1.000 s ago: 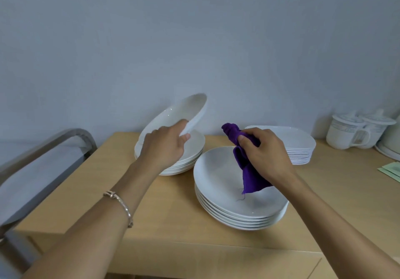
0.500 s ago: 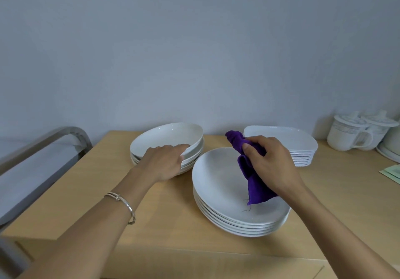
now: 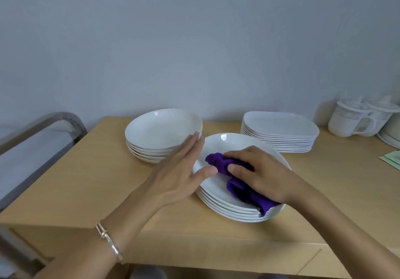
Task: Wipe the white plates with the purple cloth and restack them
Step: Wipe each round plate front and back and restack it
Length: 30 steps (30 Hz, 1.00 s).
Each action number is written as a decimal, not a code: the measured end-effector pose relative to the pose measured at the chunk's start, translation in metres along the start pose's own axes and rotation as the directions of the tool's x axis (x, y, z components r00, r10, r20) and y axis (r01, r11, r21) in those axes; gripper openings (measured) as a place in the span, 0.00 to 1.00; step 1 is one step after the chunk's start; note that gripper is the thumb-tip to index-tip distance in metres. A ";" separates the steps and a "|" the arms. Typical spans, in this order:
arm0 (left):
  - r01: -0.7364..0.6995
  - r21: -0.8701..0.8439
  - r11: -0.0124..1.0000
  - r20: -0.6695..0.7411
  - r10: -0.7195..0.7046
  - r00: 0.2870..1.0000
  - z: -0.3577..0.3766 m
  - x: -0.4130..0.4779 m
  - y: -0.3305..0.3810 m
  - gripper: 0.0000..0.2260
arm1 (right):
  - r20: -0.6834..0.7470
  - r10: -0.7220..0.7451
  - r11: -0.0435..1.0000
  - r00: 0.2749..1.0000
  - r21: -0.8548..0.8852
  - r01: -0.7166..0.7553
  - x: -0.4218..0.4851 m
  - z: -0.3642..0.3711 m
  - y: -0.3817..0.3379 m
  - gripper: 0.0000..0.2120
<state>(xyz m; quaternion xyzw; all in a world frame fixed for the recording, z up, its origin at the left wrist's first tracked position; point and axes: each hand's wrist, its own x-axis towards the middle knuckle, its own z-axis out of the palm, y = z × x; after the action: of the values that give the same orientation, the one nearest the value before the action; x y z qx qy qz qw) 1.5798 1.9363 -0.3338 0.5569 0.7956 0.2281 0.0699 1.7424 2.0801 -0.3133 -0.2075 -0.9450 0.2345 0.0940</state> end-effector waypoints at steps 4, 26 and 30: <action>0.087 -0.039 0.995 0.184 -0.079 0.980 0.006 -0.011 0.009 0.55 | 0.287 0.023 0.981 0.958 -0.191 0.034 -0.011 0.004 -0.001 0.30; 0.109 0.119 0.987 0.224 -0.134 0.965 -0.002 -0.007 0.019 0.57 | 0.126 0.165 0.807 0.978 -0.588 -0.061 -0.005 -0.006 0.029 0.29; 0.102 -0.021 0.995 0.175 -0.096 0.980 0.005 -0.007 0.012 0.63 | 0.430 0.073 0.969 0.900 -0.246 0.038 -0.024 -0.013 -0.007 0.28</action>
<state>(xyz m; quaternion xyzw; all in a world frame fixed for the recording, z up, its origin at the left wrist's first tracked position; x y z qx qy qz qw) 1.5942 1.9344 -0.3337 0.5333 0.8096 0.1866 0.1587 1.7647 2.0688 -0.3006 -0.1684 -0.9620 0.1557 -0.1483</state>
